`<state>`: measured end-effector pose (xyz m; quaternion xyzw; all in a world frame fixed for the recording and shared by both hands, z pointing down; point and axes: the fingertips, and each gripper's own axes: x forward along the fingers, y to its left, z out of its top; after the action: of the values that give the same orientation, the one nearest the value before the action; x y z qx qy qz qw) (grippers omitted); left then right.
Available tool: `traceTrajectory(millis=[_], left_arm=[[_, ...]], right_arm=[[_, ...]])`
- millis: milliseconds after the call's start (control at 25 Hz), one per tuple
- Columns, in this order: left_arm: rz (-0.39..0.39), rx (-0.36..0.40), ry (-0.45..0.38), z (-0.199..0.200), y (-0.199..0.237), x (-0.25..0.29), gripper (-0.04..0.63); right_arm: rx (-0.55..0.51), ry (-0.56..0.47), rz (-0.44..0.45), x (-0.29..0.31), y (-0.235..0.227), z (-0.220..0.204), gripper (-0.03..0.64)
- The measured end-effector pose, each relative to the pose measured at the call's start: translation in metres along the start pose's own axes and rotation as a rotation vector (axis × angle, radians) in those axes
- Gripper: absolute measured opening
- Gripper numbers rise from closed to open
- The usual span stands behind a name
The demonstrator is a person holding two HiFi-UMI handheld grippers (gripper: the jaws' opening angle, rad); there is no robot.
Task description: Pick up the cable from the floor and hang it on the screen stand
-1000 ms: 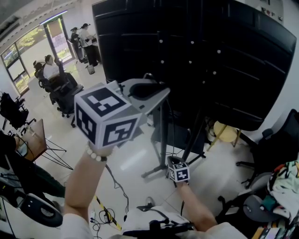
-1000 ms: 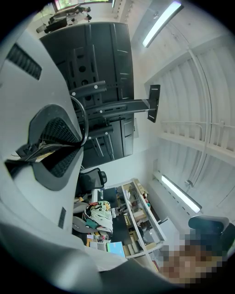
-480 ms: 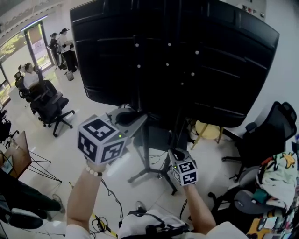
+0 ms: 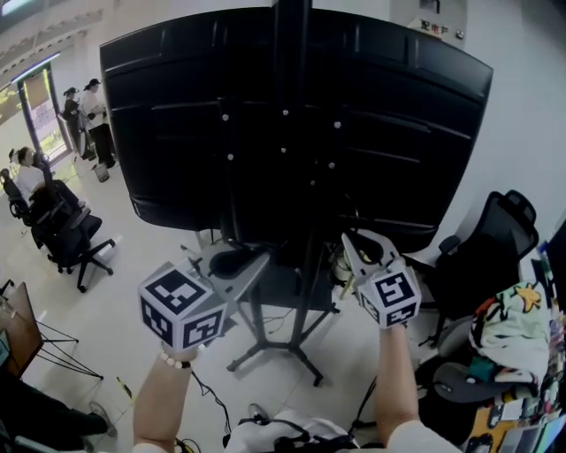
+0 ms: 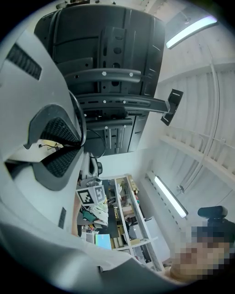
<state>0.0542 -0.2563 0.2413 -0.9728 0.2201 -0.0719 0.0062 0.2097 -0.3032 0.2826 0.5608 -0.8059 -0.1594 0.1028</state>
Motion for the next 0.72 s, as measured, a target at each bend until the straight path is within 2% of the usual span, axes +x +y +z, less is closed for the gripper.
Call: traceTrajectory(millis=[160, 400, 560, 720], left_arm=[[-0.017, 0.013, -0.011, 0.004, 0.008, 0.002, 0.017], [-0.07, 0.006, 0.054, -0.004, 0.028, 0.022, 0.017], [-0.076, 0.051, 0.085, -0.005, 0.033, 0.041, 0.017], [-0.055, 0.062, 0.042, 0.007, 0.046, 0.054, 0.017]], right_arm=[[-0.046, -0.041, -0.02, 0.015, -0.029, 0.039, 0.021], [-0.082, -0.092, -0.036, 0.05, -0.056, 0.089, 0.021], [-0.004, -0.142, -0.056, 0.072, -0.08, 0.12, 0.021], [0.066, -0.151, -0.086, 0.091, -0.103, 0.145, 0.021]])
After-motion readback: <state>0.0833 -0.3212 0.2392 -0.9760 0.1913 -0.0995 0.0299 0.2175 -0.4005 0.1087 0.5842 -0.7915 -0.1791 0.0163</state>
